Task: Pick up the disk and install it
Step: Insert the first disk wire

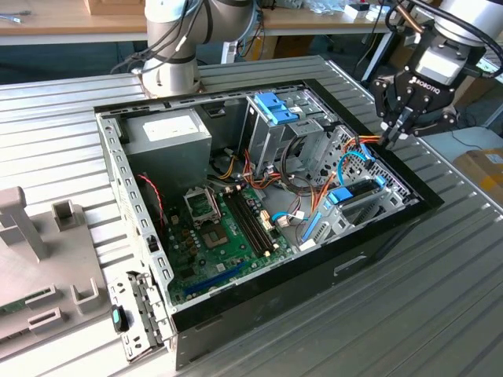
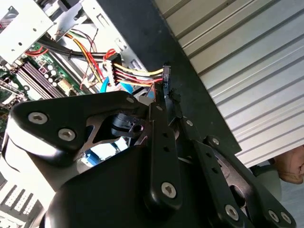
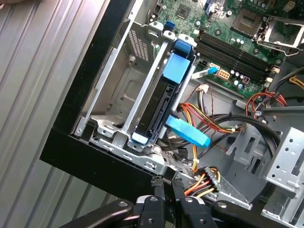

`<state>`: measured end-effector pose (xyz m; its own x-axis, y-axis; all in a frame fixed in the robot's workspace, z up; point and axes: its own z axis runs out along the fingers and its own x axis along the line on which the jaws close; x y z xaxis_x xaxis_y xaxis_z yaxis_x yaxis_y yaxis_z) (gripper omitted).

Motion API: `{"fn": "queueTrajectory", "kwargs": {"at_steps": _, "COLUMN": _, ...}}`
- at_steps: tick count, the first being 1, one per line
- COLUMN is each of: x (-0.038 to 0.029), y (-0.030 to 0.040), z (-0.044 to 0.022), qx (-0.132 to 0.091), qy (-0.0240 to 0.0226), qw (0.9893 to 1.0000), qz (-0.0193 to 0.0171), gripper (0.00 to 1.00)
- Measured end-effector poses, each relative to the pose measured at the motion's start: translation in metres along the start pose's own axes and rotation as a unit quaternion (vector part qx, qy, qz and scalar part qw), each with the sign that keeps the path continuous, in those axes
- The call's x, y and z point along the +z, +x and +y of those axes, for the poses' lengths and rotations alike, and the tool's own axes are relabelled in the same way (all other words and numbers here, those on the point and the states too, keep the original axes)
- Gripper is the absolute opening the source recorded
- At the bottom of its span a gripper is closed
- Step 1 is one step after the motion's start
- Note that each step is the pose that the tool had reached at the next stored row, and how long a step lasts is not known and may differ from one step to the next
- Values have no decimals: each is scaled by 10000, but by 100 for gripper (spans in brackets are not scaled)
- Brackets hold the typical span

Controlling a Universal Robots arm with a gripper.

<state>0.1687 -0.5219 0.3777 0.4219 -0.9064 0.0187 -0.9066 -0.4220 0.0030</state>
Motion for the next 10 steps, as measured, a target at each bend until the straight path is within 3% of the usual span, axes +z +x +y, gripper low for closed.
{"fn": "queueTrajectory", "kwargs": {"at_steps": 5, "x": 1, "y": -4, "z": 10, "qx": 148, "qy": -2, "qw": 9999, "qz": 0, "gripper": 18}}
{"fn": "queueTrajectory", "kwargs": {"at_steps": 8, "x": 1, "y": -41, "z": 114, "qx": 148, "qy": 1, "qw": 9999, "qz": -5, "gripper": 18}}
{"fn": "queueTrajectory", "kwargs": {"at_steps": 10, "x": 1, "y": -41, "z": 114, "qx": 148, "qy": 4, "qw": 9999, "qz": -3, "gripper": 18}}
